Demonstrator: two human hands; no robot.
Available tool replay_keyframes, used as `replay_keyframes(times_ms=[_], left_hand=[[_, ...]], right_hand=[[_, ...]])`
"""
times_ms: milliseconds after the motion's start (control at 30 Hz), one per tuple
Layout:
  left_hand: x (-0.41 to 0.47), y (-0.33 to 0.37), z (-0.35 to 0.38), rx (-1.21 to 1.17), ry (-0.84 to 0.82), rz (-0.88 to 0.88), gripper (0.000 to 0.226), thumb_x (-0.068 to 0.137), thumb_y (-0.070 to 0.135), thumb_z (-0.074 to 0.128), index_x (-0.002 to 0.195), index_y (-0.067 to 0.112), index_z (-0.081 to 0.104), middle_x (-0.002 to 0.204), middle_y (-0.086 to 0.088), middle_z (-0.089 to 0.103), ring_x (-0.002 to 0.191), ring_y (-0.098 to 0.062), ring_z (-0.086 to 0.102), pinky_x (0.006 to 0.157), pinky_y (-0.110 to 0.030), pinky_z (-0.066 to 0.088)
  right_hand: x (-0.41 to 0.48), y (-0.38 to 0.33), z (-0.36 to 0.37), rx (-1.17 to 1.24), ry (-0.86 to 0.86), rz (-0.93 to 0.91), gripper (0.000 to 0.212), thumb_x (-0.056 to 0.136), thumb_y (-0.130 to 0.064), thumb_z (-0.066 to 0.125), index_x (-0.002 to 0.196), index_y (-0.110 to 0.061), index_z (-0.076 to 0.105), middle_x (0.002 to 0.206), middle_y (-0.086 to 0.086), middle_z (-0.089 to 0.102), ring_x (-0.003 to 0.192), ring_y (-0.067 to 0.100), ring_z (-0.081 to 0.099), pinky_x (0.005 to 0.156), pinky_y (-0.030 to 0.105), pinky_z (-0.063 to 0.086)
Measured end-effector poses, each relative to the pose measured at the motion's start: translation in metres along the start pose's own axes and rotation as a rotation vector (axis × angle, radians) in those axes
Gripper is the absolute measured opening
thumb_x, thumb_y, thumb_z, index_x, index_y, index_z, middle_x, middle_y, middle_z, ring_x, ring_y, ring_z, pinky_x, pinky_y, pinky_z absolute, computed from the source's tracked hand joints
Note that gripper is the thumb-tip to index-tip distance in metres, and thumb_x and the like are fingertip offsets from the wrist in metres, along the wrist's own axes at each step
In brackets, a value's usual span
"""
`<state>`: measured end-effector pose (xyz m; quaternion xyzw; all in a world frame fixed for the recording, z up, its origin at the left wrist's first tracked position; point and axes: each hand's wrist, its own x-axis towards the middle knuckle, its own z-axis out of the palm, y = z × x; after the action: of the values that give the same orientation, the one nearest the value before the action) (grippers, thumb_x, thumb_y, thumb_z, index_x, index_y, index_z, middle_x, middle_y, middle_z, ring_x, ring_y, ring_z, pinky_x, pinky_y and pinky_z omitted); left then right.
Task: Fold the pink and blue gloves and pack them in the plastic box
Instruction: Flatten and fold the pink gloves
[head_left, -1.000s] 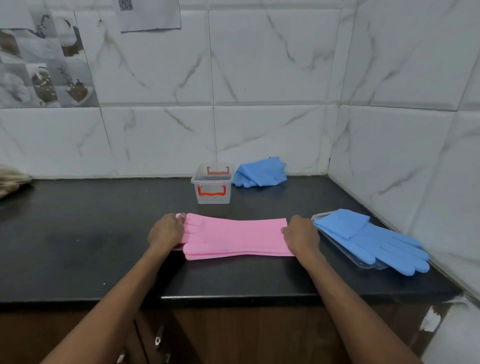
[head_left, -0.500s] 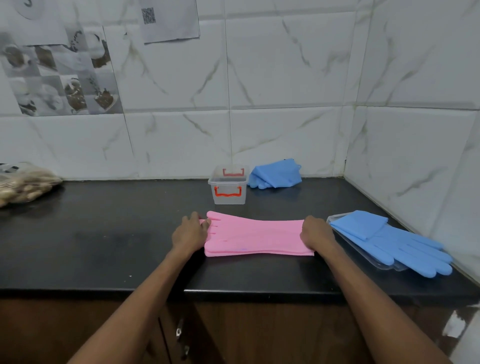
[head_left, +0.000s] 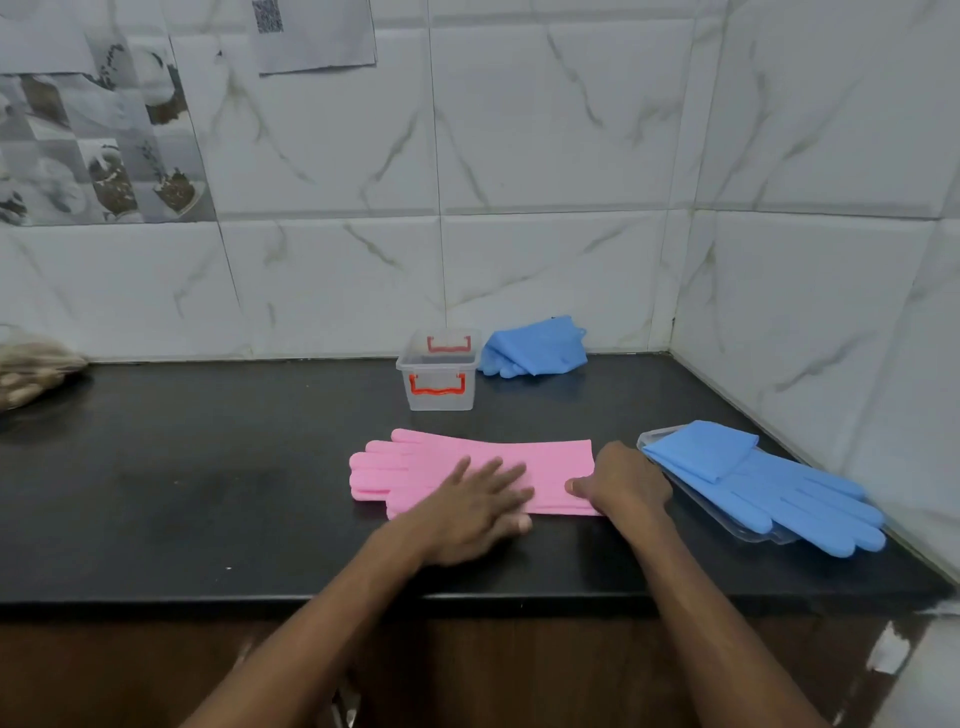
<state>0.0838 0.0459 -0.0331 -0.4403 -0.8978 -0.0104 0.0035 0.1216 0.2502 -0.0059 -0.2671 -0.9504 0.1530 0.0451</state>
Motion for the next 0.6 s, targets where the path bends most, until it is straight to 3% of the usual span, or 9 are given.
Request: replay_keyframes(times_ms=[67,167,333,467,533,600], left_hand=[[0.001,0.003,0.013,-0.028,-0.069,-0.028,0.064,0.097,0.063,0.012,0.154,0.036,0.0,0.163,0.011,-0.008,0.149,-0.011,-0.016,0.121,-0.045,-0.013],[0.001,0.0,0.012,-0.077,-0.105,-0.03,0.062,0.097,0.063,0.009,0.153,0.039,-0.004,0.161,0.015,-0.012,0.147,-0.007,-0.021,0.121,-0.044,-0.015],[-0.002,-0.001,0.012,-0.099,-0.082,0.002,0.058,0.098,0.061,0.011,0.153,0.044,0.002,0.161,0.018,-0.008,0.148,-0.007,-0.018,0.12,-0.042,-0.015],[-0.001,0.001,0.013,-0.15,-0.052,-0.017,0.062,0.096,0.066,0.015,0.153,0.043,0.008,0.162,0.017,-0.003,0.149,-0.006,-0.014,0.12,-0.043,-0.014],[0.002,0.004,0.013,-0.131,-0.05,-0.034,0.064,0.096,0.067,0.018,0.153,0.041,0.01,0.163,0.015,-0.001,0.149,-0.009,-0.013,0.12,-0.045,-0.015],[0.004,0.008,0.013,-0.152,-0.042,-0.042,0.061,0.098,0.062,0.019,0.154,0.038,0.013,0.164,0.012,0.0,0.149,-0.009,-0.012,0.12,-0.041,-0.014]], right_hand=[[0.001,0.001,-0.002,0.067,-0.044,0.015,0.045,0.078,-0.047,0.072,0.105,-0.013,0.059,0.101,0.005,0.064,0.085,0.02,0.06,0.062,0.029,0.044],[0.001,0.002,-0.005,0.091,-0.121,0.01,0.048,0.081,-0.054,0.065,0.107,-0.014,0.057,0.107,0.005,0.065,0.089,0.02,0.06,0.07,0.031,0.047],[-0.006,-0.004,0.001,0.055,-0.081,0.009,0.034,0.085,-0.047,0.062,0.096,-0.016,0.055,0.091,0.001,0.062,0.074,0.014,0.057,0.055,0.026,0.039],[-0.01,-0.011,0.008,0.581,0.043,0.075,0.018,0.087,-0.028,0.063,0.087,-0.011,0.059,0.076,0.007,0.067,0.063,0.022,0.069,0.06,0.034,0.059],[-0.015,-0.013,0.012,0.829,0.046,0.14,0.017,0.086,-0.019,0.065,0.097,-0.009,0.058,0.079,0.009,0.066,0.056,0.022,0.071,0.059,0.037,0.062],[-0.019,-0.012,0.021,0.942,0.033,0.203,0.029,0.085,-0.013,0.068,0.11,-0.005,0.056,0.086,0.012,0.067,0.055,0.021,0.071,0.059,0.038,0.062]])
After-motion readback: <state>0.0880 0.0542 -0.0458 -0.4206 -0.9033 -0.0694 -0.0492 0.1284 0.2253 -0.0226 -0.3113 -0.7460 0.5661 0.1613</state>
